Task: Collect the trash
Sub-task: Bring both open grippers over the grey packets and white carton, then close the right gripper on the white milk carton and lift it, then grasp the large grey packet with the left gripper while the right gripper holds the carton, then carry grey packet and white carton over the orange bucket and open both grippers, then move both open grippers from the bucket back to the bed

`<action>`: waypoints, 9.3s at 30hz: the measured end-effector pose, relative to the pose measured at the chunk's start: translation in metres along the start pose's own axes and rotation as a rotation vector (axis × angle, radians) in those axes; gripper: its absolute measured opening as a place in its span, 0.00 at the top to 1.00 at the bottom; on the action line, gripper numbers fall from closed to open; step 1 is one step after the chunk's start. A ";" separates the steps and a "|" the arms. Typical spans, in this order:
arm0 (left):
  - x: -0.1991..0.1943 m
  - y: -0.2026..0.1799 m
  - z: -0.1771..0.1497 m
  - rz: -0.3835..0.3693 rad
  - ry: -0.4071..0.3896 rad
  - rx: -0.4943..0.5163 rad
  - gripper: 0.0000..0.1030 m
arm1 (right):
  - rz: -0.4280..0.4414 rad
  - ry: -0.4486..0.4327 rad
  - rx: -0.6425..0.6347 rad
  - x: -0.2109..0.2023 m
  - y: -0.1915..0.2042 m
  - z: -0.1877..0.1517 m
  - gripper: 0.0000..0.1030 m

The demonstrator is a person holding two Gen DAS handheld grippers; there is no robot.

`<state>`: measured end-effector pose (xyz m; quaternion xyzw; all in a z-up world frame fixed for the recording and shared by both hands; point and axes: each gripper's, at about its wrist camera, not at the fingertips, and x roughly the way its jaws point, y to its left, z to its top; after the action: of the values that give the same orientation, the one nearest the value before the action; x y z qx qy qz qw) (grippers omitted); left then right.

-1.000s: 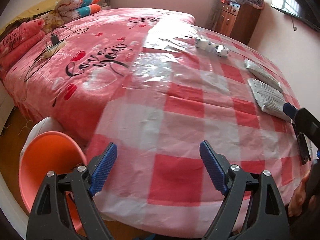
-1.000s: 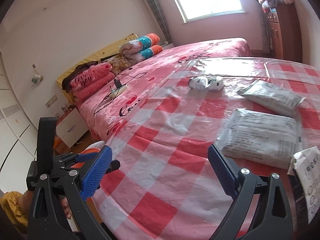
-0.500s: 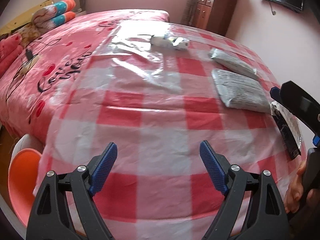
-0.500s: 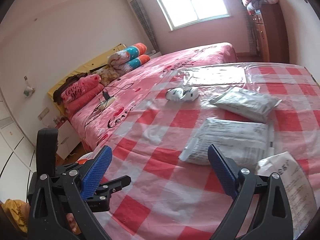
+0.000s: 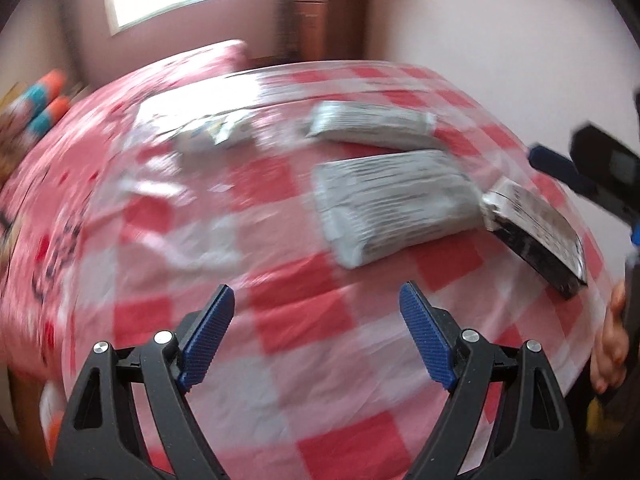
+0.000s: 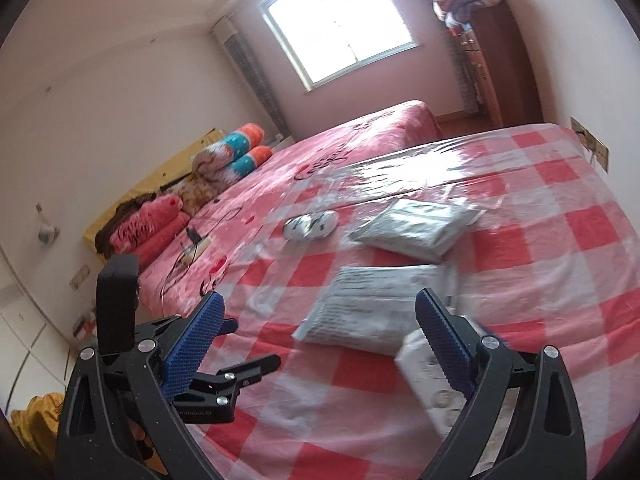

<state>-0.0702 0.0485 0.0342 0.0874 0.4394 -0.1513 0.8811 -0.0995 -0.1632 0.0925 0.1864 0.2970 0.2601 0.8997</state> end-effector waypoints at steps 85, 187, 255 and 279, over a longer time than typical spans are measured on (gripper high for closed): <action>0.068 -0.050 0.051 -0.142 0.046 0.273 0.13 | -0.147 0.108 0.085 -0.014 -0.086 -0.010 0.08; -0.097 0.095 -0.098 -0.070 -0.197 -0.273 0.26 | -0.010 0.308 -0.085 0.039 0.085 -0.048 0.43; -0.123 0.204 -0.190 0.245 -0.045 -0.634 0.22 | 0.258 0.419 -0.080 0.149 0.155 -0.069 0.07; -0.086 0.148 -0.131 0.193 0.017 -0.508 0.14 | 0.212 0.317 -0.077 0.120 0.104 -0.048 0.07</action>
<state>-0.1666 0.2419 0.0278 -0.0937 0.4603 0.0493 0.8814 -0.0842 -0.0023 0.0543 0.1390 0.4035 0.3906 0.8156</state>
